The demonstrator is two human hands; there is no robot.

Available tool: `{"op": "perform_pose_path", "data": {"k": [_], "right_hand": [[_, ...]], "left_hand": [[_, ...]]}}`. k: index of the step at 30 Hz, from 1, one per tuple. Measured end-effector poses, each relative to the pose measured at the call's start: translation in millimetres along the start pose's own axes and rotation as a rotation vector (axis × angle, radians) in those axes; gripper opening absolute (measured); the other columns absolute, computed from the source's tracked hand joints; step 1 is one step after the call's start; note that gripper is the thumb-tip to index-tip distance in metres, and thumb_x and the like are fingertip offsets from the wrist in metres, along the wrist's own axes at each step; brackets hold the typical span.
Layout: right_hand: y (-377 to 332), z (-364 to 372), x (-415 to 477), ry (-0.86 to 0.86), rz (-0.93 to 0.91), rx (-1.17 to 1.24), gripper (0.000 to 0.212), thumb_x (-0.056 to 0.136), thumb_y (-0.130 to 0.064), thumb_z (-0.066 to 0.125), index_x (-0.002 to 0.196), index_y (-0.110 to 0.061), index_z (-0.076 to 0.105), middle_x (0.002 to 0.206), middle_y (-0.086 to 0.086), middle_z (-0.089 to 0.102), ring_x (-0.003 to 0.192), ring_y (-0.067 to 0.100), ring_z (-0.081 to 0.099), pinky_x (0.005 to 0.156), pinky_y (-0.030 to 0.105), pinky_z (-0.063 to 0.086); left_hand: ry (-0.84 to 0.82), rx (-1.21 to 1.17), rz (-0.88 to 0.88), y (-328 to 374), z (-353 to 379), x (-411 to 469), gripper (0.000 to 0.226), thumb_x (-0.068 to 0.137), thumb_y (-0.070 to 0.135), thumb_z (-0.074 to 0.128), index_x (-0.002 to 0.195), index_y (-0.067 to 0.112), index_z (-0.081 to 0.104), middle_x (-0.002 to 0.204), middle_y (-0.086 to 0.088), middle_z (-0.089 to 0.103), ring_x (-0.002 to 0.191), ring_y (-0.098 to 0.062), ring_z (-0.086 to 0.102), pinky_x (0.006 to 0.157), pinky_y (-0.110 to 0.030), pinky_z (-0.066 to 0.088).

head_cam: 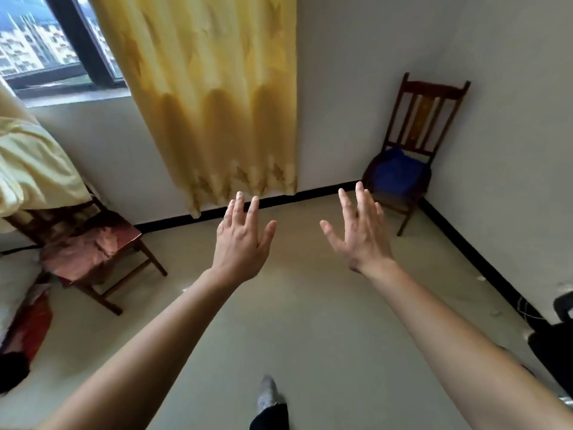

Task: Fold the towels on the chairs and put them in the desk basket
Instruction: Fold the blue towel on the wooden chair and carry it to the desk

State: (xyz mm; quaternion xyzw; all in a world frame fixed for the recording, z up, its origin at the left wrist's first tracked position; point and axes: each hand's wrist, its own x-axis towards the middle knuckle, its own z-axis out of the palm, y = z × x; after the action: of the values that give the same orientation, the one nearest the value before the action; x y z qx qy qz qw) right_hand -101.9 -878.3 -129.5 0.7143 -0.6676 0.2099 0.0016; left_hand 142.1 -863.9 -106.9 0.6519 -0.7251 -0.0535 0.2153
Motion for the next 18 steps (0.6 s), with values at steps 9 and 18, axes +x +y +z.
{"op": "perform_pose_path", "data": {"k": [9,18], "right_hand": [[107.4,35.2,177.6,0.009,0.200,-0.130,0.082,0.093,-0.068,0.023,0.159,-0.019,0.017,0.166,0.017,0.003,0.153,0.034,0.011,0.122,0.050,0.017],[259.7,34.2,302.0,0.083,0.456,-0.204,0.078,0.099,-0.064,0.031,0.160,-0.018,0.014,0.165,0.020,0.007,0.151,0.035,0.016,0.119,0.050,0.022]], "left_hand": [[-0.133,-0.103,0.214,58.9,83.1,244.2,0.068,0.100,0.056,0.029,0.157,0.021,0.014,0.165,-0.010,0.001,0.152,-0.026,0.000,0.121,-0.046,0.018],[-0.319,-0.117,0.380,175.4,181.3,444.7,0.068,0.101,0.059,0.022,0.157,0.025,0.006,0.165,-0.006,-0.005,0.152,-0.026,-0.004,0.122,-0.050,0.014]]}}
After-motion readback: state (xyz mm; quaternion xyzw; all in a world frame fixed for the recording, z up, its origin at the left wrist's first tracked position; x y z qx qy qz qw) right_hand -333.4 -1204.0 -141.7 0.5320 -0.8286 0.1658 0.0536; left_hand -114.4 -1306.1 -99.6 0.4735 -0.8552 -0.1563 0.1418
